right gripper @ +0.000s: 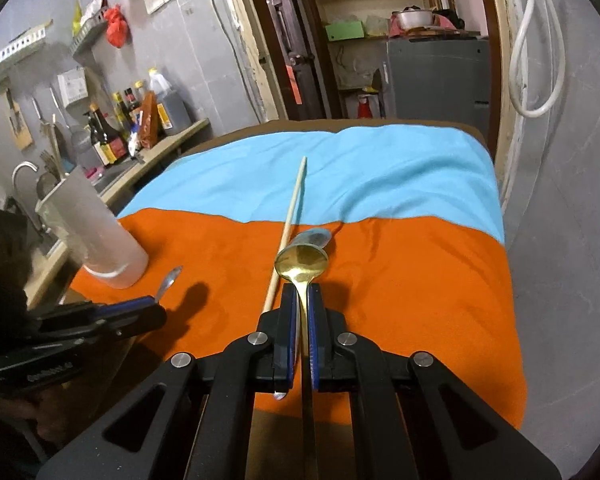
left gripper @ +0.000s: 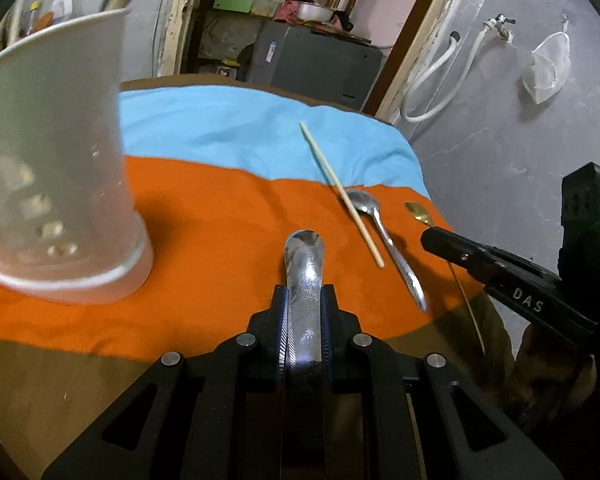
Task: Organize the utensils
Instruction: 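Lift the knife and gold spoon up toward the white caddy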
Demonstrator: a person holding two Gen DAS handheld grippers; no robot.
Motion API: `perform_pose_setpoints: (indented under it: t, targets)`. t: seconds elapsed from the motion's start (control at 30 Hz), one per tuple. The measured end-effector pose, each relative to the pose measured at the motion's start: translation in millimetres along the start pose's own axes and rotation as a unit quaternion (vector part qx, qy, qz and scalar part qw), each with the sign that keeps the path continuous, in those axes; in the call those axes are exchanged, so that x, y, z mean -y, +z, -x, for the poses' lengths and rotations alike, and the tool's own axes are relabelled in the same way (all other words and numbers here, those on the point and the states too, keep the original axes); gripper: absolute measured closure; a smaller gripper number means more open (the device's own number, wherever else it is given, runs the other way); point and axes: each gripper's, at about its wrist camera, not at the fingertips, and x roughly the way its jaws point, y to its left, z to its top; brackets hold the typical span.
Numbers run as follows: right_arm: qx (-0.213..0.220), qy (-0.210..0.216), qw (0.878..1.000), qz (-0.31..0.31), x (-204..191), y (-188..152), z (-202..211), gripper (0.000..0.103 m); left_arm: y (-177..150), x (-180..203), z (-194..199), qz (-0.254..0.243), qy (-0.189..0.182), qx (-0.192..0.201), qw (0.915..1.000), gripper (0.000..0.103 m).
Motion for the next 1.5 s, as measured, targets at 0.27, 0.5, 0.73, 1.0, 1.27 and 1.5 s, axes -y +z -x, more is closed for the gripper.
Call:
perform_pose_setpoints:
  t: [0.27,0.5,0.73,1.0,1.27,1.5]
  targets:
    - [0.039,0.028,0.999,-0.002,-17,-7,22,0.1,-7,3,26,-0.002,0.008,0.056,0.9984,0.091]
    - [0.101,0.045,0.994,0.013,-38,-8,39,0.1,-10,11,49,-0.017,0.01,0.123,0.9921,0.091]
    - [0.134,0.065,0.989,0.004,-49,-7,42,0.1,-9,10,56,-0.015,0.008,0.149,0.9887,0.091]
    - [0.159,0.071,0.985,0.003,-55,-7,47,0.1,-14,8,73,-0.021,0.007,0.178,0.9838,0.091]
    - [0.175,0.071,0.982,0.006,-58,-12,47,0.1,-24,5,81,-0.024,0.0,0.2,0.9794,0.091]
    - [0.196,0.073,0.978,0.012,-60,-16,54,0.1,-26,3,90,-0.019,-0.005,0.22,0.9754,0.091]
